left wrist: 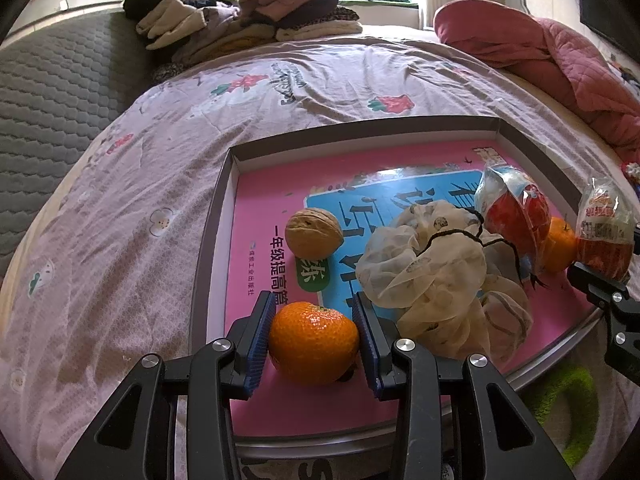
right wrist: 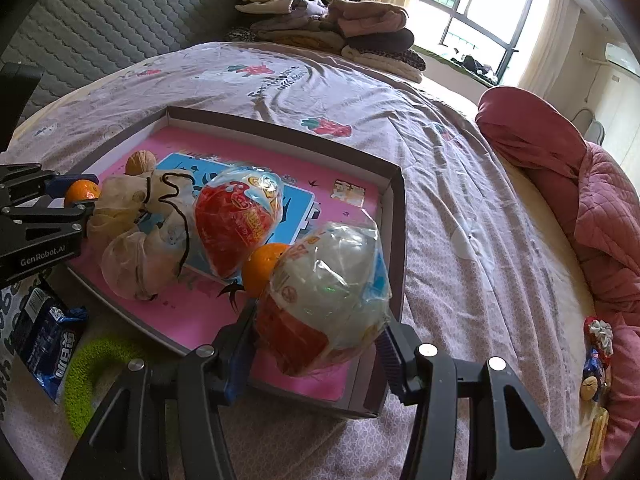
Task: Organize objects
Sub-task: 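Set the orange down with the left tool while the right tool sets down the candy bag, then open both tools and withdraw them toward the blue packet and green ring, then grasp the blue biscuit packet with the left tool while the right tool grasps the green ring, then lift the blue packet and green ring and carry both over the tray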
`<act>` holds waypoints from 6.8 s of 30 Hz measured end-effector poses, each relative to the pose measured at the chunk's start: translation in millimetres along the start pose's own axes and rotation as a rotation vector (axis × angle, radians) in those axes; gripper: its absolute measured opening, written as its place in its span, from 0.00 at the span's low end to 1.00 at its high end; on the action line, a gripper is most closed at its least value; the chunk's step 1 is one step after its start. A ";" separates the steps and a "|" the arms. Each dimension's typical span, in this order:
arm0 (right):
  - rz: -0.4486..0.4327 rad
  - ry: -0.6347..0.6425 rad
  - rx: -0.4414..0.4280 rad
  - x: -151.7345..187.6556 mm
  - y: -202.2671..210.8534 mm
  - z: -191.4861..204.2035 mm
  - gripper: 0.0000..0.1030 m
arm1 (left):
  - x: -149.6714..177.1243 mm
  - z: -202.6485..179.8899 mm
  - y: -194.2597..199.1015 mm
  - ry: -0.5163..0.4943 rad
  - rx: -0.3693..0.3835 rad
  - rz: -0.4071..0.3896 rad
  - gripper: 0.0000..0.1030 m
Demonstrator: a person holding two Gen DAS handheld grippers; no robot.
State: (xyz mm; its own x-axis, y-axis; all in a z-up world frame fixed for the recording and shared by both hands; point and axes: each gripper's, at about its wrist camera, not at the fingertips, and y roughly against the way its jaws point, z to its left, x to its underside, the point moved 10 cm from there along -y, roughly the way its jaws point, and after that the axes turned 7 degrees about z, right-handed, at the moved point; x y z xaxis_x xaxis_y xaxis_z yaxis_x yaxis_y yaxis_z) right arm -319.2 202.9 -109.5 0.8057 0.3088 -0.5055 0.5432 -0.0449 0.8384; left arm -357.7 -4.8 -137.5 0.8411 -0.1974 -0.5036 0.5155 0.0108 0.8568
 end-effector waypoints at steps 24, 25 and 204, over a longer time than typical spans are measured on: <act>0.026 -0.055 -0.037 2.6 -3.1 -2.7 0.55 | 0.6 1.8 -0.1 0.013 0.035 0.031 0.53; 0.024 -0.056 -0.037 2.3 -3.1 -3.0 0.55 | 0.1 2.1 0.7 0.013 0.034 0.027 0.54; -0.098 -0.029 -0.183 17.5 71.8 39.4 0.15 | 63.7 -66.6 97.5 -0.113 0.120 -0.051 0.52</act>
State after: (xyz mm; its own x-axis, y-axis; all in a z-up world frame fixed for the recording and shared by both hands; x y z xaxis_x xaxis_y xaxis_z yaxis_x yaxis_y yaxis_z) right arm -256.8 167.6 -66.2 0.7593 0.2755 -0.5895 0.5691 0.1580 0.8069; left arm -243.0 49.0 -93.4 0.7873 -0.3035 -0.5368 0.5281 -0.1175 0.8410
